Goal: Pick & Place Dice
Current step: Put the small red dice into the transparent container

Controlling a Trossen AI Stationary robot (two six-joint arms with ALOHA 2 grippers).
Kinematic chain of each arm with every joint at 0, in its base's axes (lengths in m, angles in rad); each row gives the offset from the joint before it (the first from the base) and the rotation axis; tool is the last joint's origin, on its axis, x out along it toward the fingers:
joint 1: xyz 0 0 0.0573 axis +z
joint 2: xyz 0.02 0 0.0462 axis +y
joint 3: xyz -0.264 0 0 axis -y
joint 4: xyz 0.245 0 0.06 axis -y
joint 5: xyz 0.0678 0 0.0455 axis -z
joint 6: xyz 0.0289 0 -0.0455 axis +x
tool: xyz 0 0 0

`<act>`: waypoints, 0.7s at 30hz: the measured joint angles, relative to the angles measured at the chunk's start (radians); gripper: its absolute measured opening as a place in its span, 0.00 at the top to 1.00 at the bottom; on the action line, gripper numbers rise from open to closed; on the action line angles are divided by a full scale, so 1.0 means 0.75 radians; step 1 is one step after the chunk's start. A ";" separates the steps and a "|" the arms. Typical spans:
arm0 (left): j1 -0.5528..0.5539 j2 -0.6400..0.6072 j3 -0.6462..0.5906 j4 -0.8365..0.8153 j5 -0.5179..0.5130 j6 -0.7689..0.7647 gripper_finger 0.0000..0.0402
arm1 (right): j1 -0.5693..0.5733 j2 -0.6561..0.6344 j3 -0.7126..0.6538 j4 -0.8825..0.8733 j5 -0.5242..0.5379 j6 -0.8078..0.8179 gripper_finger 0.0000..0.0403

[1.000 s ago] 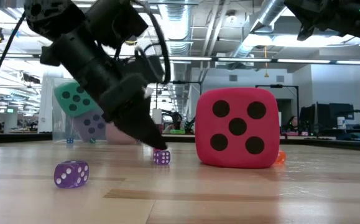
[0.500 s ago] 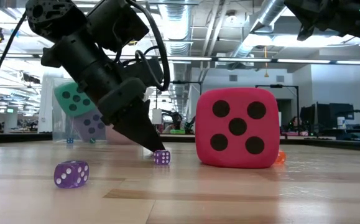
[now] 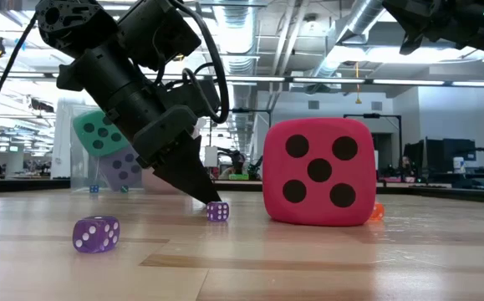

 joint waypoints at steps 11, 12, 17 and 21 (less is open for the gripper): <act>-0.001 0.000 -0.001 0.000 0.005 -0.001 0.82 | 0.000 0.000 0.000 0.000 0.000 0.000 1.00; -0.001 0.000 -0.001 0.000 0.005 -0.001 0.83 | 0.000 0.000 0.000 0.000 0.000 0.000 1.00; -0.001 0.000 -0.001 -0.001 0.005 0.000 0.87 | 0.000 0.000 0.000 0.000 0.000 0.000 1.00; -0.001 0.000 -0.001 -0.002 0.005 0.000 0.87 | 0.000 0.000 0.000 0.000 0.000 0.000 1.00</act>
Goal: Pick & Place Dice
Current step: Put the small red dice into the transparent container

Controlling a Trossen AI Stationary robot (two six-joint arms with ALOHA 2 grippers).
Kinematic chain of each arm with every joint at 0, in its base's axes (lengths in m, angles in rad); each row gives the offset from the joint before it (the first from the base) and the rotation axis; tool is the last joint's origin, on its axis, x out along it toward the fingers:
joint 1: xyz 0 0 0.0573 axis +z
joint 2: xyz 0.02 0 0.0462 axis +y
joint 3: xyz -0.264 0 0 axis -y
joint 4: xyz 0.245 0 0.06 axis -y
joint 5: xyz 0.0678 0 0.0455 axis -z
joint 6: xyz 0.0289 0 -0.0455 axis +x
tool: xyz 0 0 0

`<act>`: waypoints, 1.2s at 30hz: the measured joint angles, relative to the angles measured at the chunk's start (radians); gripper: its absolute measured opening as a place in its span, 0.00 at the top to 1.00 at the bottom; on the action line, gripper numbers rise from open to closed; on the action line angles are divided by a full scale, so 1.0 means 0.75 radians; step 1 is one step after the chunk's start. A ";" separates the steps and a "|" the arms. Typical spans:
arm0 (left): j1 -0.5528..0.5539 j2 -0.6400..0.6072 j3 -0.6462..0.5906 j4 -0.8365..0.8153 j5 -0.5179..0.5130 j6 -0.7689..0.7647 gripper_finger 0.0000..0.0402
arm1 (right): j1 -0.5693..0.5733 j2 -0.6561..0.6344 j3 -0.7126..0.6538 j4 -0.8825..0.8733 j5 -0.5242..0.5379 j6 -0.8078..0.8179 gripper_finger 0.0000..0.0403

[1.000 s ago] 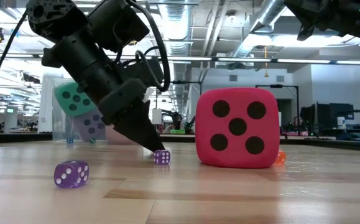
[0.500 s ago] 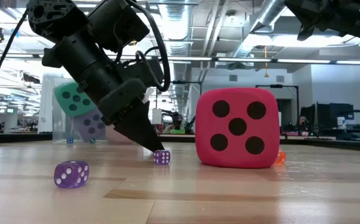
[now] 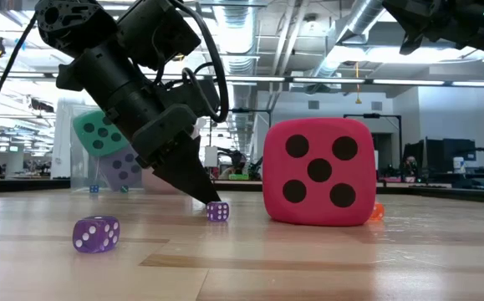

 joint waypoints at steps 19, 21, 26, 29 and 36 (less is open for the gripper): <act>0.060 -0.172 -0.004 -0.023 0.016 0.118 0.87 | 0.000 0.000 0.000 0.000 0.000 0.000 1.00; 0.089 -0.250 -0.004 -0.046 0.007 0.164 0.87 | 0.000 0.000 0.000 0.000 0.000 0.000 1.00; 0.158 -0.474 -0.002 -0.143 -0.036 0.250 0.87 | 0.000 0.000 0.000 -0.001 0.000 0.000 1.00; 0.204 -0.596 -0.002 -0.230 -0.131 0.292 0.87 | -0.001 0.000 0.000 -0.001 0.000 0.000 1.00; 0.320 -0.817 -0.002 -0.398 -0.310 0.316 0.87 | -0.001 0.000 -0.001 -0.001 0.000 0.000 1.00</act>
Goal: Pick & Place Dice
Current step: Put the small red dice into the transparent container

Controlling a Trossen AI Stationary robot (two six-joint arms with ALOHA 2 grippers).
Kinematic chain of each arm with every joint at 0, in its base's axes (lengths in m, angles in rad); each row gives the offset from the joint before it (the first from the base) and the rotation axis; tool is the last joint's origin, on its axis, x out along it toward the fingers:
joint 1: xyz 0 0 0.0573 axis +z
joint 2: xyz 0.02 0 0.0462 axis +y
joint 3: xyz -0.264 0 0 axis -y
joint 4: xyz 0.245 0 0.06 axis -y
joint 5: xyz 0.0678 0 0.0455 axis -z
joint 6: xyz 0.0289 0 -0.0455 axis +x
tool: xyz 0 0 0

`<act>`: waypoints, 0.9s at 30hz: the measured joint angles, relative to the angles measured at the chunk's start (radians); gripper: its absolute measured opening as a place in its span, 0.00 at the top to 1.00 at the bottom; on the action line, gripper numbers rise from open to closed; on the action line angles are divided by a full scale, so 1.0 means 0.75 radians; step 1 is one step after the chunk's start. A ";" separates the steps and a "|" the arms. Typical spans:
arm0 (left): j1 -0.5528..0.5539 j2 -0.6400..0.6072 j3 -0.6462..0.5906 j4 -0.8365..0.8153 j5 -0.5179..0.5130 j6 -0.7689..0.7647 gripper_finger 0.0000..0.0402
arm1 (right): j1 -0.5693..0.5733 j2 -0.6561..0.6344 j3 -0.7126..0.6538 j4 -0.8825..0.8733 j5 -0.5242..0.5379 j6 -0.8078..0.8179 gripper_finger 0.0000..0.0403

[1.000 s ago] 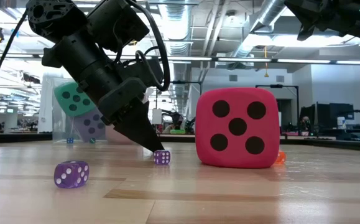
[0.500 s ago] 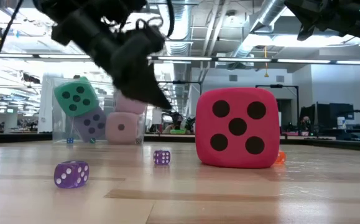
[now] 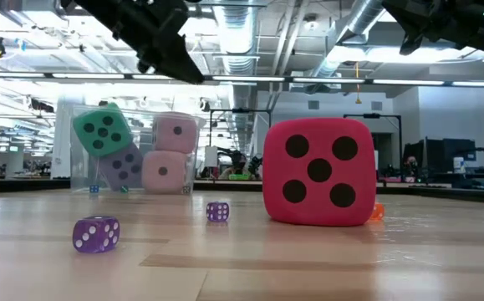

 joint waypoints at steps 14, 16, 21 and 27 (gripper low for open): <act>0.288 -0.175 0.000 -0.157 -0.220 -0.043 0.87 | 0.000 0.000 0.000 0.000 0.000 0.000 1.00; 0.332 -0.175 0.001 -0.222 -0.220 -0.082 0.87 | 0.000 0.000 0.000 0.000 0.000 0.000 1.00; 0.433 -0.175 0.001 -0.431 -0.221 -0.225 0.87 | 0.000 0.000 0.000 0.000 0.000 0.000 1.00; 0.510 -0.175 0.001 -0.540 -0.232 -0.328 0.87 | 0.000 0.000 0.000 0.000 0.000 0.000 1.00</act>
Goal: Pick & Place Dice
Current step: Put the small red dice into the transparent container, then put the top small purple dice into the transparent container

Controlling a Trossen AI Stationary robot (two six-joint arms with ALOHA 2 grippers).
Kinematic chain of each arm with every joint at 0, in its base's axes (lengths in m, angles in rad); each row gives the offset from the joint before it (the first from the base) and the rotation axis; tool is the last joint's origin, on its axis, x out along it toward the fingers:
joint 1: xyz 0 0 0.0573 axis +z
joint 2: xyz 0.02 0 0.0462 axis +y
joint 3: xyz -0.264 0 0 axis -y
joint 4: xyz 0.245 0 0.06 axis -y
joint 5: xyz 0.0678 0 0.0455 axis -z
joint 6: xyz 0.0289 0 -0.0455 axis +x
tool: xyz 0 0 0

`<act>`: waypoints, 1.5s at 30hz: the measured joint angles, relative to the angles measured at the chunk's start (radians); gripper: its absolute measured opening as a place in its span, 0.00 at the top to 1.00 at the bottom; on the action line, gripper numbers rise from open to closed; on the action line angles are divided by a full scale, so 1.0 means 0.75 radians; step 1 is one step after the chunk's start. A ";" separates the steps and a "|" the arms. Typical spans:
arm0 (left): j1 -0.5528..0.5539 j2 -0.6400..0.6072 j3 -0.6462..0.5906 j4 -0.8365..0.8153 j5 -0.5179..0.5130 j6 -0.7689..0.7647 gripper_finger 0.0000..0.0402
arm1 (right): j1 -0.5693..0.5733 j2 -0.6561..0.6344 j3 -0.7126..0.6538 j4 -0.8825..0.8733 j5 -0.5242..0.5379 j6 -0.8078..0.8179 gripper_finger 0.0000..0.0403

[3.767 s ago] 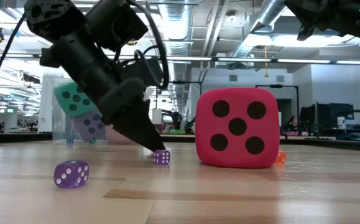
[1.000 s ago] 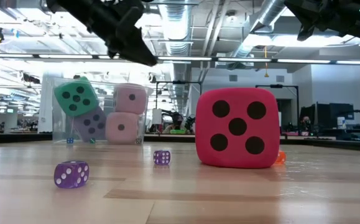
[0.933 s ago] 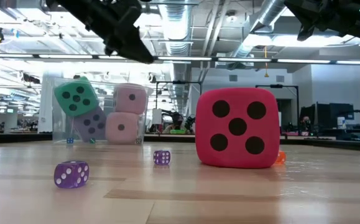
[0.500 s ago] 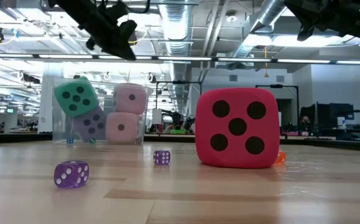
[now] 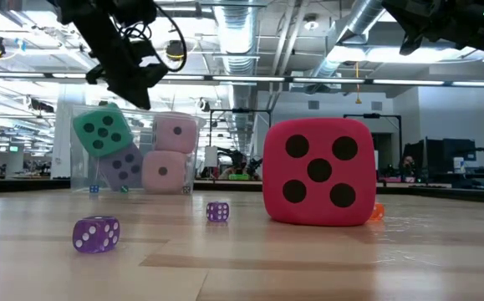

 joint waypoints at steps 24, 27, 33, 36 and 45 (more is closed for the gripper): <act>0.015 0.000 0.000 -0.002 0.022 -0.019 0.56 | 0.000 0.000 0.000 0.000 0.000 0.000 1.00; 0.015 0.000 0.000 -0.001 0.023 -0.026 0.53 | 0.000 0.000 0.000 0.000 0.000 0.000 1.00; 0.015 0.000 0.000 -0.001 0.023 -0.027 0.52 | 0.000 0.000 0.000 0.000 0.000 0.000 1.00; 0.015 0.000 0.000 -0.001 0.022 -0.026 0.53 | 0.000 0.000 0.000 0.000 0.000 -0.001 1.00; 0.006 0.000 0.000 0.027 0.050 -0.025 0.56 | 0.000 0.000 0.000 0.000 0.000 -0.001 1.00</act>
